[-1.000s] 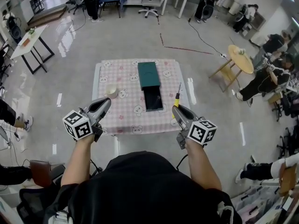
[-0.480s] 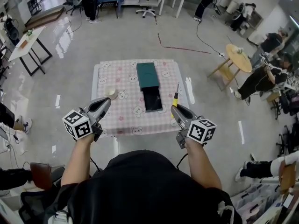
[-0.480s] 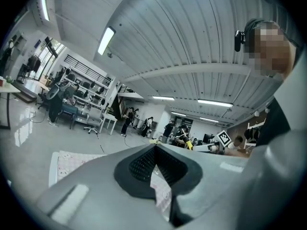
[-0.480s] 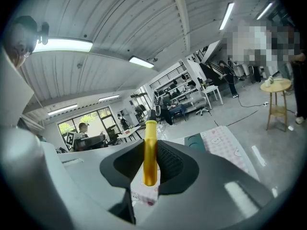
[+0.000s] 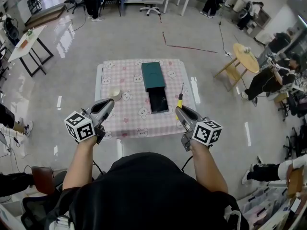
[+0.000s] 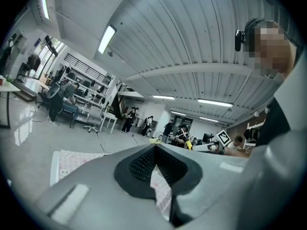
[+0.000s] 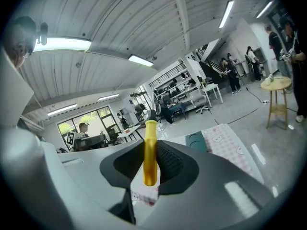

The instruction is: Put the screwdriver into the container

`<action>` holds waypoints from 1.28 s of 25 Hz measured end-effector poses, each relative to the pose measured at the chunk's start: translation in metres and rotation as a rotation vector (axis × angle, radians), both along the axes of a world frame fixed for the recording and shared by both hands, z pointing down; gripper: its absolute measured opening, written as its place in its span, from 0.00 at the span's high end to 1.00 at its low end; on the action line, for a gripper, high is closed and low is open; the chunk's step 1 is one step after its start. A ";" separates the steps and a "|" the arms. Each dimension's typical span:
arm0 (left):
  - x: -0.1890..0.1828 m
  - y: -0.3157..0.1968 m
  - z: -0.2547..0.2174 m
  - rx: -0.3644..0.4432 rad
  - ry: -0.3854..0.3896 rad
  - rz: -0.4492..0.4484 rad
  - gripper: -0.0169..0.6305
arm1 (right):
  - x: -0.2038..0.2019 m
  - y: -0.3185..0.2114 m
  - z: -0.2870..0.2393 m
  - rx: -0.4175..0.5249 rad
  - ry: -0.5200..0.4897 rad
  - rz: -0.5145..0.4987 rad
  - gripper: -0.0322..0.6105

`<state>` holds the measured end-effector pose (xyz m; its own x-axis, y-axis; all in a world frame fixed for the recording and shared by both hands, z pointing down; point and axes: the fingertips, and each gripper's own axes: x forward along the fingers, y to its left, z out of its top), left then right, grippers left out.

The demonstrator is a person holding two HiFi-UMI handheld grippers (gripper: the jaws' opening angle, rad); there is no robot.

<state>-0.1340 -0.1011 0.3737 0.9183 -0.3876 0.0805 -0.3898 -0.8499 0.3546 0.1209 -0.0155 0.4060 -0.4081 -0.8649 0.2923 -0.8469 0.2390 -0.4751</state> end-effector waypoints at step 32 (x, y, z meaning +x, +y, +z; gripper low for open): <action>-0.032 0.003 -0.005 0.014 -0.021 0.032 0.97 | -0.031 0.000 0.010 0.001 -0.029 0.024 0.77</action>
